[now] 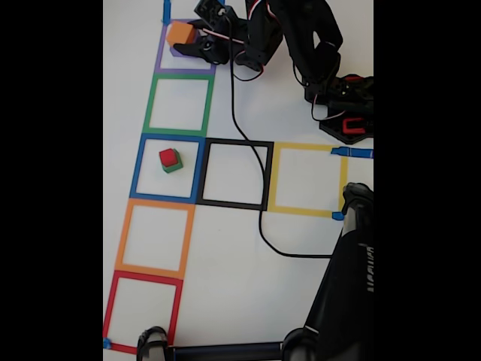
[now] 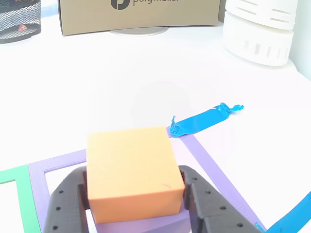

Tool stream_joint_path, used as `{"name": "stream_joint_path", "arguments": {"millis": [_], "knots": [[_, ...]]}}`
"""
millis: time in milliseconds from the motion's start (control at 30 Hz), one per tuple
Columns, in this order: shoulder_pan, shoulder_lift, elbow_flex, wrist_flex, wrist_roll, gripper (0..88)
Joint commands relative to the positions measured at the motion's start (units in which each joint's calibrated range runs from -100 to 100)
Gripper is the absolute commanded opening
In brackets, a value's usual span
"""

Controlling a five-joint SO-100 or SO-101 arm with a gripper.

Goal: Tower of hanoi

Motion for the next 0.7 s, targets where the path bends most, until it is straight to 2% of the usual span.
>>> {"name": "stream_joint_path", "arguments": {"millis": [0,400,533,667], "knots": [[-1.6,-4.1,0.4,0.5,0.7,14.6],[-2.3,-20.6,2.7,14.8,0.7,13.8],[-2.7,-30.1,2.1,26.8,0.7,13.7],[-3.9,-42.3,0.7,43.7,0.7,13.5]]}}
